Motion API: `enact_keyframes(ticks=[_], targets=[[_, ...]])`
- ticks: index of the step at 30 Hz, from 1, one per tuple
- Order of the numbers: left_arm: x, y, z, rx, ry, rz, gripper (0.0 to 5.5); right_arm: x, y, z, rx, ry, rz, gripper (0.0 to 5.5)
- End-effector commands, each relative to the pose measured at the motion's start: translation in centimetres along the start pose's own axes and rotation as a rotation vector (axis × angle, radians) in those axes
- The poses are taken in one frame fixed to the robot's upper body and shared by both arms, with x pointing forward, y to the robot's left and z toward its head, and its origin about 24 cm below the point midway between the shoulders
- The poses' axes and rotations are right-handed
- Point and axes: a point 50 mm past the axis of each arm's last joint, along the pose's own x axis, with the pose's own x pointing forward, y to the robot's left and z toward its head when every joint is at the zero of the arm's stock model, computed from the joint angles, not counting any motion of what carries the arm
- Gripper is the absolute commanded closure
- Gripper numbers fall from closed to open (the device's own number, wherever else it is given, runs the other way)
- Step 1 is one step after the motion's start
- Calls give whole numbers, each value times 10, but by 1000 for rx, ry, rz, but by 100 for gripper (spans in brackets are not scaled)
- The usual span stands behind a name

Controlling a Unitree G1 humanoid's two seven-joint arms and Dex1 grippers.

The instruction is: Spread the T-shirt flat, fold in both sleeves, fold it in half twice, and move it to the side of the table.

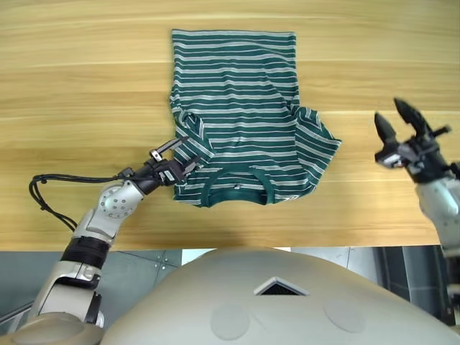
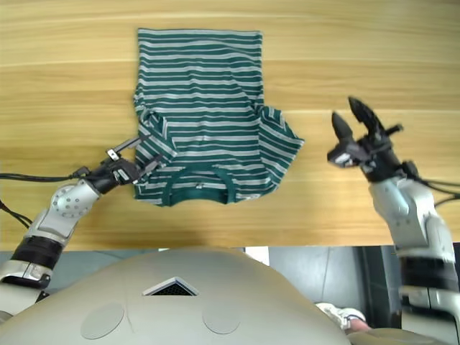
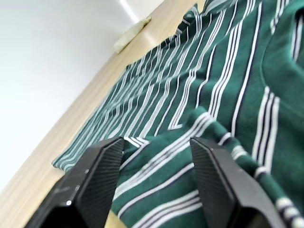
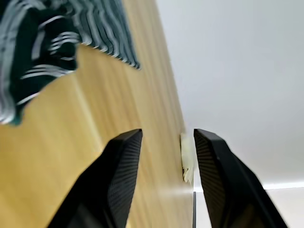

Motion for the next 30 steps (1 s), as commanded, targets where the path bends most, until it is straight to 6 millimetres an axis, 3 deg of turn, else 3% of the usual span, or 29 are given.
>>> enact_keyframes(ticks=[1,3,5,13,18,30], targets=[[13,22,37,21,-224,14,292,-27,38,31,85,8,222,348],[15,22,39,22,-239,-6,292,-25,63,45,140,-32,339,348],[15,21,40,22,-241,-8,292,-18,72,42,119,-33,400,348],[14,8,51,-15,-286,39,292,16,60,17,-4,-43,418,348],[16,3,53,-36,-297,62,292,26,53,4,-80,-44,444,348],[19,-5,47,-61,-277,77,292,41,68,3,-86,-86,483,348]])
